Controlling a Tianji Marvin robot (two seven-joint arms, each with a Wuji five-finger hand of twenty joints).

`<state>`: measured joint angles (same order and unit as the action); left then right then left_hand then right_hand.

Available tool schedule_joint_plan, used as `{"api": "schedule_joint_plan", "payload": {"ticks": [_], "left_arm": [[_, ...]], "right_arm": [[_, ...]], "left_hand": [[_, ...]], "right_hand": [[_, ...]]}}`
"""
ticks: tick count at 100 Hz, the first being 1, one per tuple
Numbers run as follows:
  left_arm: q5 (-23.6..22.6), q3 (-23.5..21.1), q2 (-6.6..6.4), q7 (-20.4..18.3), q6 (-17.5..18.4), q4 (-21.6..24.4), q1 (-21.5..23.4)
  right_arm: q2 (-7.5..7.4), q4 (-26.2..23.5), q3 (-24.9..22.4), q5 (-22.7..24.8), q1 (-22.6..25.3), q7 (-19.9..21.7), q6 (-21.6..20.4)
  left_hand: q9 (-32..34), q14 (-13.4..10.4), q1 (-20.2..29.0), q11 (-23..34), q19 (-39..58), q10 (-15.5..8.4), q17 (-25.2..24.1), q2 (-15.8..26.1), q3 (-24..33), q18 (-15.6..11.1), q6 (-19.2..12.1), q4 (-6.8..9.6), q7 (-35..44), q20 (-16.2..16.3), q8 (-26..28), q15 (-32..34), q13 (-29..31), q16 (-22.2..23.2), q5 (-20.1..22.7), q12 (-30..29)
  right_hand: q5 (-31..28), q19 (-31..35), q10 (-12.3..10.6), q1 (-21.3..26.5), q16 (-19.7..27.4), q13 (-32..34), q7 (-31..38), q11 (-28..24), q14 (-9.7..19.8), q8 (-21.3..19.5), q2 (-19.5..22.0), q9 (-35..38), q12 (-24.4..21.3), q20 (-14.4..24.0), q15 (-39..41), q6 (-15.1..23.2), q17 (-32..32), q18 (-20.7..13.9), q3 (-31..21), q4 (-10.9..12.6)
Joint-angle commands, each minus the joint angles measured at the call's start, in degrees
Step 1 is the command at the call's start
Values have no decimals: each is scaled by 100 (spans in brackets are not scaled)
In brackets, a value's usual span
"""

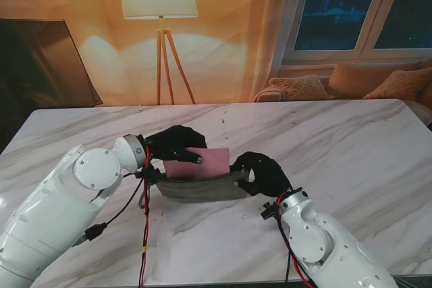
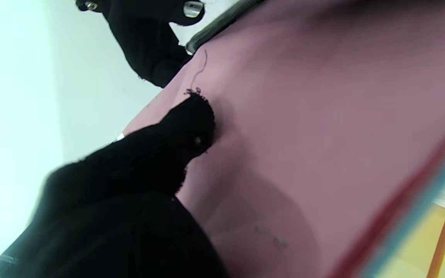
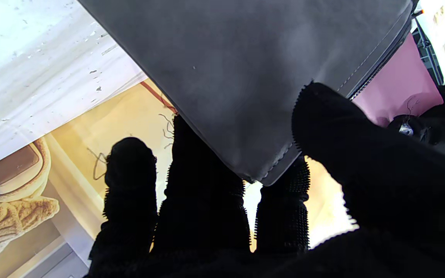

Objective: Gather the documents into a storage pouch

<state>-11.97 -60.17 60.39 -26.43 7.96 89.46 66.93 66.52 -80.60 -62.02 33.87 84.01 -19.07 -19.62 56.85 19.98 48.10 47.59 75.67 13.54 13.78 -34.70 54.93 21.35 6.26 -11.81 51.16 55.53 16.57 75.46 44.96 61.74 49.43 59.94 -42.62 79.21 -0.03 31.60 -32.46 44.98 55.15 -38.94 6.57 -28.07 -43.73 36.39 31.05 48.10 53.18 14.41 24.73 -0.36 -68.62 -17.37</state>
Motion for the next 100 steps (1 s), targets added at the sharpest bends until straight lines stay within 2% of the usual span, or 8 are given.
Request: {"api": "schedule_joint_plan", "payload": {"ticks": [1,10,21,33,59,69,85,100], "left_arm": [[-73,44,-4,-56,59,-71,-45],[-212,116,-1,-5,110,-123,-103],[-364,174,6,68,149,-176,-161],[-465,193,14,149,237,-222,-198],[-880,140,11,335,429,-181,-220],[-907,227,13,334,460,-266,-297],[-849,419,17,260,406,-420,-426],[-954,621,11,237,500,-565,-604]], "right_arm": [[27,-10,21,11,-21,89,95],[48,-5,70,-68,-59,90,186],[76,-22,123,-197,-78,101,261],[89,-72,152,-277,-59,121,277],[111,-258,111,-298,46,27,278],[102,-272,90,-296,51,59,326],[72,-231,39,-255,70,139,343],[57,-213,-24,-190,91,138,393]], "left_hand": [[207,182,-97,304,250,-46,112,-155,9,-102,63,-187,85,136,22,274,349,59,211,-153],[319,81,-166,575,422,38,445,-191,-15,-82,109,-188,144,169,-7,526,704,-46,250,-335],[427,47,-205,730,506,-158,637,-191,-42,-62,163,-207,168,155,-37,647,892,-144,269,-449],[322,44,-343,769,470,-8,561,-166,-260,-86,146,-214,271,94,14,641,813,-187,263,-541],[-65,-19,-219,346,187,-144,62,-198,-139,-256,-124,-242,248,-63,102,263,200,-111,52,-298],[-241,-14,-189,94,49,-137,-188,-191,-140,-290,-156,-211,239,-115,85,67,-81,-12,44,-108],[-625,84,-148,-261,-146,-30,-601,-28,-281,-348,-143,-168,171,-167,64,-280,-549,77,42,-1],[-380,4,83,-150,-72,-81,-489,119,-226,-342,-64,-89,91,-119,24,-115,-344,229,128,261]], "right_hand": [[80,521,10,-119,-342,388,8,-154,197,90,39,219,85,239,714,-106,385,-288,25,13],[-55,1034,38,116,-364,824,68,-313,250,193,23,571,161,243,1293,-222,891,-363,-72,18],[-256,1514,170,441,-247,1398,161,-407,359,317,53,995,395,142,1785,-353,1582,-424,-44,71],[-359,1750,266,472,-308,1785,190,-451,295,374,13,1121,447,104,1875,-488,2122,-451,-51,82],[-674,2185,446,362,-363,2602,345,-841,385,419,10,1491,694,18,2196,-589,3104,-487,-61,61],[-650,2102,420,334,-343,2483,332,-819,381,434,47,1437,715,-51,2152,-570,2940,-449,-26,58],[-320,1647,177,-43,-263,1609,162,-511,21,374,50,1017,549,-122,1708,-407,1807,-144,40,20],[139,1202,133,-221,-135,1074,-76,-286,-125,331,181,524,325,-252,1181,-404,1156,6,182,6]]}}
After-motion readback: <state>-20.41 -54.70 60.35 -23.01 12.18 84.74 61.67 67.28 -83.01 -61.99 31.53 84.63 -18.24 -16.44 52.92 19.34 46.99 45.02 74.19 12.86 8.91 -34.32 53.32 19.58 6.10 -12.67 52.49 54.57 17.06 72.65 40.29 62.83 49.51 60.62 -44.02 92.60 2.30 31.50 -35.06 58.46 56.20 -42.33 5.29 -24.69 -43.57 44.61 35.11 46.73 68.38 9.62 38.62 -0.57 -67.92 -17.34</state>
